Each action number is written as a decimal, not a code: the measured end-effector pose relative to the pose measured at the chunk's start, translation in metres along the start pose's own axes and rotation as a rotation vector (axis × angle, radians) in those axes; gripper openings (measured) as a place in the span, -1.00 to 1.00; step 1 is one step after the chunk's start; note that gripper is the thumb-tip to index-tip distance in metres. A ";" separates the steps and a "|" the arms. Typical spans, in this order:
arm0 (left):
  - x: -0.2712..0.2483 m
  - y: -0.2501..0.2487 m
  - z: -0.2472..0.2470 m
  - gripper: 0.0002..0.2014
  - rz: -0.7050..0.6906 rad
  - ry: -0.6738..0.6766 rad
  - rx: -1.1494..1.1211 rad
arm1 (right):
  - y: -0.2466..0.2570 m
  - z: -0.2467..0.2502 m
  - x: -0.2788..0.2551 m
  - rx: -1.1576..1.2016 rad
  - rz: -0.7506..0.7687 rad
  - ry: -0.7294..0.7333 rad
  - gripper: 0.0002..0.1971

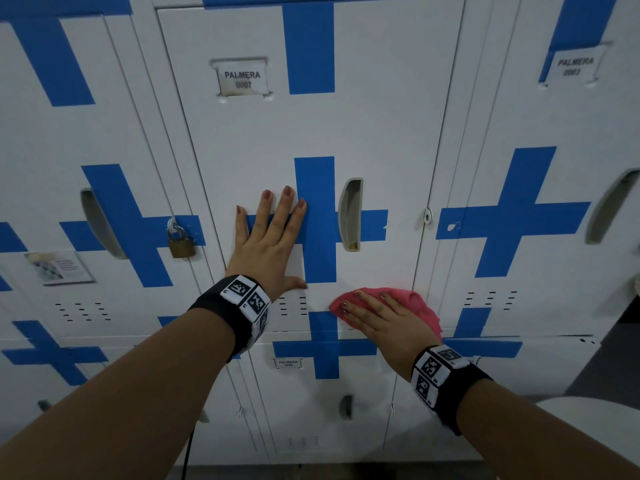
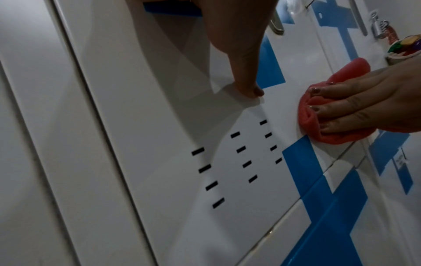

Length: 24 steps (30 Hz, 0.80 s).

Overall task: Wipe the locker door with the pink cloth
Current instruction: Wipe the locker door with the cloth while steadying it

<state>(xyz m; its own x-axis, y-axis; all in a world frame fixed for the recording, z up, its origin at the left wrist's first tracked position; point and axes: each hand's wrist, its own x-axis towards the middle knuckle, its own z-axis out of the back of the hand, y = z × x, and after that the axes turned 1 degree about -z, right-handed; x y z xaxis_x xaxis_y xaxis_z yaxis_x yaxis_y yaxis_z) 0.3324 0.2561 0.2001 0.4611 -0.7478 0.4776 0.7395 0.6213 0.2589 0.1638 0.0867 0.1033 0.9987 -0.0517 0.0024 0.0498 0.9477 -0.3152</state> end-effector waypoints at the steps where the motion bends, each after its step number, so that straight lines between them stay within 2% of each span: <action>1: 0.000 0.000 0.000 0.41 0.000 0.001 -0.004 | -0.001 -0.002 -0.002 0.025 0.002 -0.060 -0.16; 4: 0.000 0.000 0.000 0.41 -0.001 0.003 -0.008 | -0.002 -0.007 -0.010 0.036 -0.055 -0.188 -0.01; 9: 0.001 -0.001 0.000 0.42 0.000 -0.002 -0.012 | -0.003 -0.002 -0.020 0.167 -0.184 -0.394 0.00; 11: 0.001 0.000 0.000 0.42 0.002 -0.002 -0.013 | -0.003 0.005 -0.014 0.223 -0.232 -0.425 0.01; 15: 0.001 0.000 0.000 0.43 0.002 -0.006 -0.004 | 0.005 0.011 0.005 0.246 -0.270 -0.281 0.11; 18: 0.001 0.001 -0.002 0.43 -0.002 -0.013 -0.004 | 0.014 0.014 0.010 0.233 -0.194 -0.190 -0.02; 24: 0.001 0.001 -0.003 0.42 -0.005 -0.023 -0.001 | 0.021 0.006 0.016 0.085 -0.074 -0.079 -0.11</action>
<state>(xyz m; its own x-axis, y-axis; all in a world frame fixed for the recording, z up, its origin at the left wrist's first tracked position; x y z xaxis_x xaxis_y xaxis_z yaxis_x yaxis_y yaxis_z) 0.3354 0.2549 0.1984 0.4465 -0.7453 0.4951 0.7421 0.6176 0.2605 0.1805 0.1080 0.1026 0.9900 -0.1013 0.0981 0.1215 0.9657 -0.2296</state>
